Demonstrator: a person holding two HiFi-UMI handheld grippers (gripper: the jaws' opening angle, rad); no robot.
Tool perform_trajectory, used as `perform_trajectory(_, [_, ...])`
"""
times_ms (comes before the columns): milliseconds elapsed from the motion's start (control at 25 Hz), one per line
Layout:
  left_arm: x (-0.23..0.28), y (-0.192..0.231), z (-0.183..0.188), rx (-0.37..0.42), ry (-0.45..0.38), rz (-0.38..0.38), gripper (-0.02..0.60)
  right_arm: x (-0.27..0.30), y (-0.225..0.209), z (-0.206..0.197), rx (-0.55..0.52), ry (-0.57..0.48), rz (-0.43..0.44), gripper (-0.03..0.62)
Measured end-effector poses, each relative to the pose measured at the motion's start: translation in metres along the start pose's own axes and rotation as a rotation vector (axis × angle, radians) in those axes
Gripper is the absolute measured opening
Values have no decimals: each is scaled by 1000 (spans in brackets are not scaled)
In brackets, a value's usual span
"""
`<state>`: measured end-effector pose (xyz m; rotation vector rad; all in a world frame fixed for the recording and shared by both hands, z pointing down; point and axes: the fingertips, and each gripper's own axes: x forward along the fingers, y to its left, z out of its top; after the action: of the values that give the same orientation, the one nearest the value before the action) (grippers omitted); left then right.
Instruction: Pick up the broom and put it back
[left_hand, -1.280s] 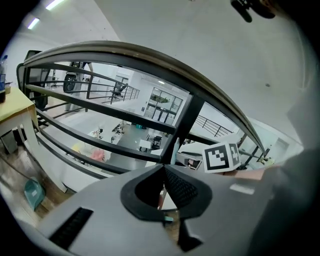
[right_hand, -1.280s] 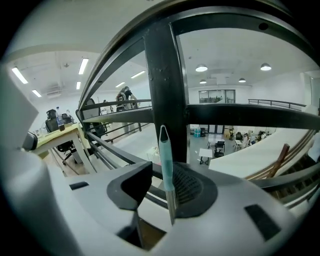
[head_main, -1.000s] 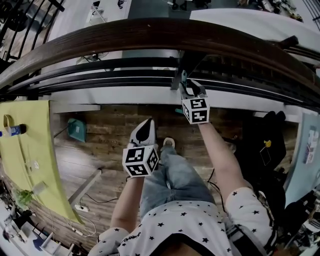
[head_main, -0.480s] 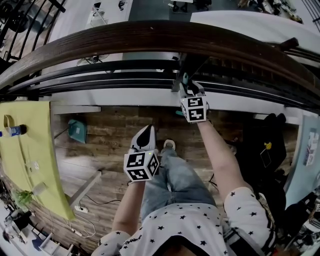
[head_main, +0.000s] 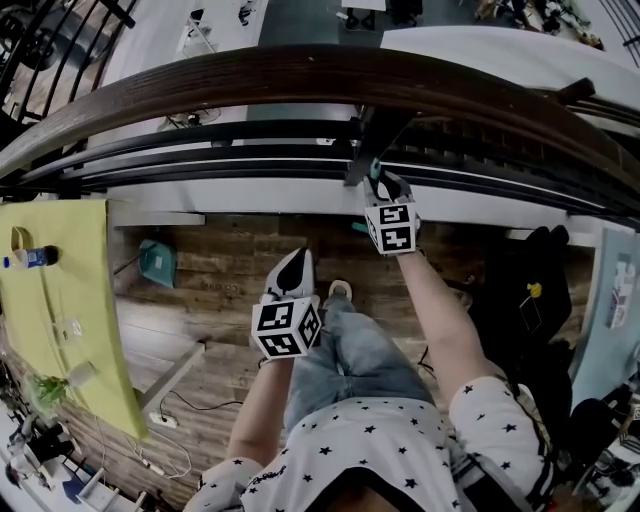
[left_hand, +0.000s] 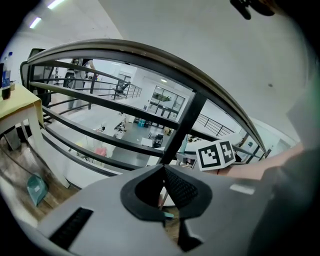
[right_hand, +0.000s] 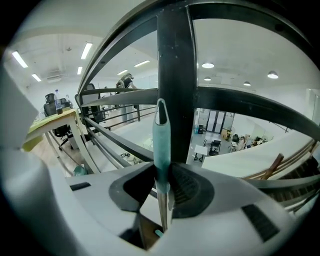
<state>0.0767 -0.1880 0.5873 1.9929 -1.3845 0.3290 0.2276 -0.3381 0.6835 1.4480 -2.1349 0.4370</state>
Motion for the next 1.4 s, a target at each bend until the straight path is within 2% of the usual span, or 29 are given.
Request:
perform_trajectory(320, [-23, 6, 1, -9, -13, 25, 11, -36, 15, -11, -11, 16, -11, 86])
perform_trajectory(720, [-52, -3, 5, 6, -25, 15, 11, -85, 17, -17, 0, 18, -43, 84])
perform_trajectory(1080, [-80, -7, 19, -1, -65, 33, 11, -123, 25, 1, 30, -16, -41, 84])
perform_trajectory(1400, [-101, -9, 27, -13, -101, 48, 11, -151, 51, 25, 1, -66, 5, 84])
